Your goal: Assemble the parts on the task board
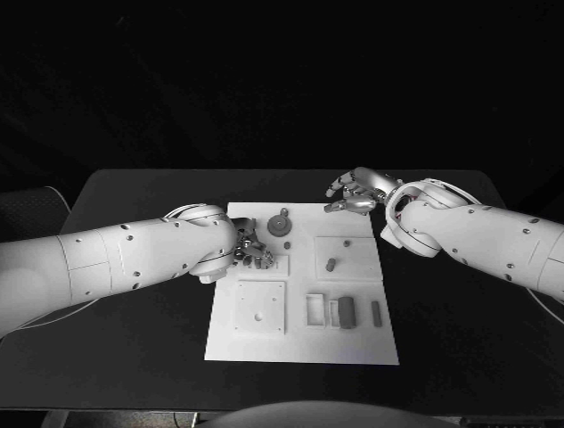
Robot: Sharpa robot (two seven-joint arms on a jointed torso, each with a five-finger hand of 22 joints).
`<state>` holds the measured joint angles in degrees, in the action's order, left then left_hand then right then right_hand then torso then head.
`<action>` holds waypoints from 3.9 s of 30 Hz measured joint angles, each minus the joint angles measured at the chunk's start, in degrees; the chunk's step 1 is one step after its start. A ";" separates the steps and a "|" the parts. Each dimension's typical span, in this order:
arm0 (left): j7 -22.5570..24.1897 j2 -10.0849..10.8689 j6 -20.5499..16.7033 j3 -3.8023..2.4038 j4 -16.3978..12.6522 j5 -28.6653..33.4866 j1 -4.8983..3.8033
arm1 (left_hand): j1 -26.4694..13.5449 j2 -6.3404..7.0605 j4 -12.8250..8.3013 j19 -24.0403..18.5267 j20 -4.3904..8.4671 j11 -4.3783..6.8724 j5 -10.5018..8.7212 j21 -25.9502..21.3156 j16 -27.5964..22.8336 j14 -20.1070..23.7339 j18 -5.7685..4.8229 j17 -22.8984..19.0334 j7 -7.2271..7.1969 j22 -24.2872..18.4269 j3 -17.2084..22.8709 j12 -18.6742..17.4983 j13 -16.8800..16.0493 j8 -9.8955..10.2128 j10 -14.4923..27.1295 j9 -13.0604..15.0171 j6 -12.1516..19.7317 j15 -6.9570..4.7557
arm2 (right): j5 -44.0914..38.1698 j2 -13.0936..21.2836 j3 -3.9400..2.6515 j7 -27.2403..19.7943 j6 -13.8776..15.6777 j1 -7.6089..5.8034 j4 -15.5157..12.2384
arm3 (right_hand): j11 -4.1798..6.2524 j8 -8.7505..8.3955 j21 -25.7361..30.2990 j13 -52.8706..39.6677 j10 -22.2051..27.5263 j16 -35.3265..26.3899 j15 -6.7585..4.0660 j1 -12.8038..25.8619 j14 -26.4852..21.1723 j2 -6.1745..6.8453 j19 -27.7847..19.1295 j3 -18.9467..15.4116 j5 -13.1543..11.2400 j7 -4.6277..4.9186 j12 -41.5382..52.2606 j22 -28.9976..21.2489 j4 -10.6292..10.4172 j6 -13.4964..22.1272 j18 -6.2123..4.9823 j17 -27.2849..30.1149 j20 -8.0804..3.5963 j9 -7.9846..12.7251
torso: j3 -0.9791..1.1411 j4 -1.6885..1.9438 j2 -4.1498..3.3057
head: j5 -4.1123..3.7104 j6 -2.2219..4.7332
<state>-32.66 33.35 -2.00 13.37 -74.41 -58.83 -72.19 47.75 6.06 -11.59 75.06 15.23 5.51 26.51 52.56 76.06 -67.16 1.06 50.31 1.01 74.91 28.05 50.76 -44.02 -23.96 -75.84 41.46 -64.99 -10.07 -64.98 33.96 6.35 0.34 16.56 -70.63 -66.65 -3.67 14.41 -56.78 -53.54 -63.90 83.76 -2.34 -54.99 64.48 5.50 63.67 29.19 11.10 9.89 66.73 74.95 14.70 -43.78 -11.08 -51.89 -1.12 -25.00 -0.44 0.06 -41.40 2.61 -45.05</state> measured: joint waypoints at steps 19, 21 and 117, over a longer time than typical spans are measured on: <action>0.34 0.38 -0.71 0.06 -0.13 -0.08 0.14 | -0.71 0.14 1.00 -0.14 0.13 -0.19 -1.71 -0.01 0.00 0.13 0.05 -0.03 -0.15 -0.01 -0.51 0.00 0.03 0.00 0.20 -0.05 0.06 -0.51 | 0.01 0.10 0.00 0.00 -0.02 0.04 0.02 | 0.01 0.00 0.00 -0.01 -0.01 0.00 0.00 0.00 0.00 0.00 -0.01 0.00 0.00 -0.09 0.00 -0.01 0.00 -0.07 0.00 0.00 0.01 0.05 | 0.00 0.03 0.01 | 0.02 0.00; 0.39 0.42 -0.76 0.06 -0.13 -0.08 0.16 | -0.72 0.14 1.00 -0.24 0.23 -0.19 -1.72 -0.01 0.00 0.20 0.05 -0.03 -0.21 -0.01 -0.51 0.00 0.03 0.00 0.20 -0.05 0.01 -0.58 | 0.01 0.14 0.00 0.00 -0.03 0.05 0.02 | 0.01 0.00 0.00 -0.01 -0.01 0.00 0.00 0.00 0.00 0.00 -0.01 0.00 0.00 -0.11 0.00 -0.01 0.00 -0.08 0.00 0.00 0.02 0.05 | -0.01 0.03 0.01 | 0.00 0.00; 18.02 6.66 -5.86 0.13 -2.02 13.09 0.27 | 1.90 -2.93 -4.18 -7.00 -2.64 -4.49 -17.26 -5.01 -1.56 7.51 0.23 -3.18 3.88 -0.01 -4.34 -0.85 3.44 8.48 9.01 -4.92 9.05 3.02 | 0.03 1.16 0.00 0.02 -0.12 0.68 0.06 | -0.10 0.00 0.00 0.08 0.10 0.00 0.04 0.23 -0.04 -0.23 -0.15 -0.16 0.00 -0.03 0.22 -0.04 -0.16 0.09 0.00 0.03 -0.26 0.08 | -0.04 0.05 0.01 | -0.04 0.59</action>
<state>-14.64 40.01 -7.86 13.49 -76.44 -45.74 -71.91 49.65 3.13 -15.77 68.06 12.60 1.03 9.25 47.55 74.50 -59.65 1.30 47.13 4.89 74.90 23.72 49.91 -40.58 -15.48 -66.83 36.54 -55.93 -7.06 -64.96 35.12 6.35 0.36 16.44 -69.94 -66.59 -3.77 14.41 -56.78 -53.46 -63.80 83.76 -2.30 -54.76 64.44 5.27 63.52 29.02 11.09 9.86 66.95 74.91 14.54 -43.69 -11.08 -51.86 -1.38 -24.92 -0.48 0.11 -41.39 2.58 -44.46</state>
